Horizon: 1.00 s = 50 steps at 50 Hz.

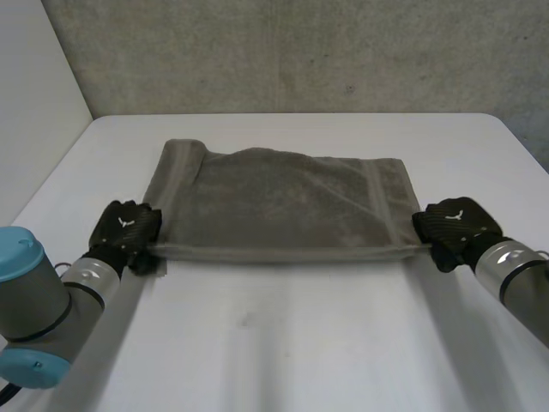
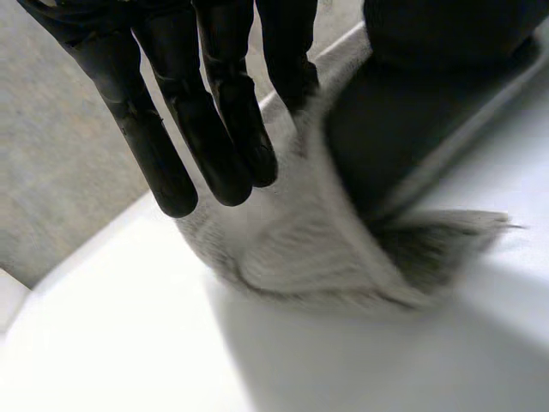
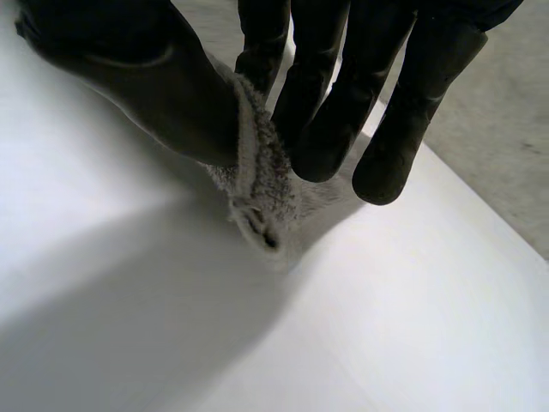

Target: Fold the towel.

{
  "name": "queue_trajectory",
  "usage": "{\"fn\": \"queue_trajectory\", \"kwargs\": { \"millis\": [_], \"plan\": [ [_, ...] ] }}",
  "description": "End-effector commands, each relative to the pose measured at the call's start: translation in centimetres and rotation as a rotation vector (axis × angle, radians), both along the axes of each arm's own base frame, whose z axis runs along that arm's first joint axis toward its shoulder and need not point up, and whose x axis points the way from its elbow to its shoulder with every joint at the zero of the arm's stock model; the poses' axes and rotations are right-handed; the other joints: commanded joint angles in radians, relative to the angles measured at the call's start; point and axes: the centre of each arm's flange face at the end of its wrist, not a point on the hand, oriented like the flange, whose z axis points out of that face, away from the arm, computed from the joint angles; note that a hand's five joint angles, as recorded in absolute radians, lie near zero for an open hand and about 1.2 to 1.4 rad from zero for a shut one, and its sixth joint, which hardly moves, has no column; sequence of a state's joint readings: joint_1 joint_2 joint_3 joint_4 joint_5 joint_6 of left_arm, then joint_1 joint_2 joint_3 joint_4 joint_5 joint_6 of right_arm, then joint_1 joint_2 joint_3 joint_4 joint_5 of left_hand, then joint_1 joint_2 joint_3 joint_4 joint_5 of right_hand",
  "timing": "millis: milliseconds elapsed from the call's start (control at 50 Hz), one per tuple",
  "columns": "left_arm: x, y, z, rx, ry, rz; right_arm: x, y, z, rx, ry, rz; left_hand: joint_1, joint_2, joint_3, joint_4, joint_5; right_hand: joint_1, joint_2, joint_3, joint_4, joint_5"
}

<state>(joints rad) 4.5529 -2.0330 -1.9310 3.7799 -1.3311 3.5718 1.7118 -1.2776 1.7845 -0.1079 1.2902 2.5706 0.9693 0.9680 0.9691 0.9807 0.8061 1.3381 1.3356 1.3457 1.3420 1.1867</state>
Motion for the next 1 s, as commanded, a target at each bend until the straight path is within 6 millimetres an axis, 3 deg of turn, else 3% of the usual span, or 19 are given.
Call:
{"fn": "queue_trajectory", "kwargs": {
  "millis": [20,320,420,440,460,480,500,640,680,740,780,820,960,1000],
  "plan": [
    [0.1,-1.0,-0.2,-0.063,0.008,0.012,-0.6,-0.4,1.5,-0.044,-0.032,-0.028,-0.183,-0.182,-0.183,-0.195,-0.195,0.058,0.061,0.051,0.054,0.035],
    [0.9,-1.7,-0.1,-0.070,0.008,0.043,-1.6,-1.3,2.1,-0.062,-0.104,-0.090,-0.186,-0.185,-0.186,-0.198,-0.198,0.058,0.061,0.051,0.054,0.035],
    [1.8,-2.0,0.8,-0.095,0.010,0.071,-2.2,-1.9,3.1,-0.100,-0.164,-0.128,-0.166,-0.164,-0.165,-0.177,-0.177,0.058,0.061,0.051,0.054,0.035],
    [2.2,-2.1,1.4,-0.110,0.011,0.083,-2.2,-1.9,3.1,-0.100,-0.164,-0.128,-0.058,-0.057,-0.058,-0.070,-0.069,0.058,0.061,0.051,0.054,0.035],
    [2.6,-2.1,2.1,-0.123,0.014,0.092,-2.1,-1.8,3.4,-0.112,-0.166,-0.124,0.254,0.255,0.254,0.243,0.243,0.058,0.061,0.051,0.054,0.035],
    [2.6,-2.1,2.1,-0.123,0.014,0.092,-2.1,-1.8,3.4,-0.112,-0.166,-0.124,0.257,0.258,0.257,0.246,0.246,0.058,0.061,0.051,0.054,0.035],
    [3.2,-2.1,2.7,-0.135,0.019,0.106,-2.1,-1.8,3.5,-0.115,-0.166,-0.122,0.425,0.427,0.425,0.414,0.414,0.058,0.061,0.051,0.054,0.035],
    [4.8,-1.5,6.9,-0.253,0.032,0.154,-2.1,-1.7,3.7,-0.116,-0.172,-0.122,0.427,0.428,0.427,0.416,0.416,0.058,0.061,0.051,0.054,0.035],
    [4.9,-0.4,10.3,-0.357,0.046,0.152,-2.2,-1.5,4.8,-0.144,-0.175,-0.124,0.427,0.428,0.427,0.416,0.416,0.058,0.061,0.051,0.054,0.035],
    [4.9,0.4,12.0,-0.415,0.061,0.143,-2.2,-1.2,5.7,-0.173,-0.177,-0.120,0.427,0.428,0.427,0.416,0.416,0.058,0.061,0.051,0.054,0.035],
    [4.4,2.1,14.6,-0.504,0.090,0.081,-2.1,-0.8,6.9,-0.209,-0.182,-0.115,0.427,0.428,0.427,0.416,0.416,0.058,0.061,0.051,0.054,0.035],
    [4.1,2.7,15.4,-0.534,0.100,0.040,-2.2,-0.1,8.7,-0.259,-0.184,-0.109,0.427,0.428,0.427,0.416,0.416,0.058,0.061,0.051,0.054,0.035],
    [3.9,3.2,13.8,-0.461,0.095,-0.071,-2.1,1.1,9.7,-0.229,-0.182,-0.083,0.427,0.428,0.427,0.416,0.416,0.058,0.061,0.051,0.054,0.035],
    [4.1,2.7,11.1,-0.341,0.095,-0.063,-2.0,1.3,9.6,-0.213,-0.176,-0.072,0.427,0.428,0.427,0.416,0.416,0.058,0.061,0.051,0.054,0.035]
  ]
}}
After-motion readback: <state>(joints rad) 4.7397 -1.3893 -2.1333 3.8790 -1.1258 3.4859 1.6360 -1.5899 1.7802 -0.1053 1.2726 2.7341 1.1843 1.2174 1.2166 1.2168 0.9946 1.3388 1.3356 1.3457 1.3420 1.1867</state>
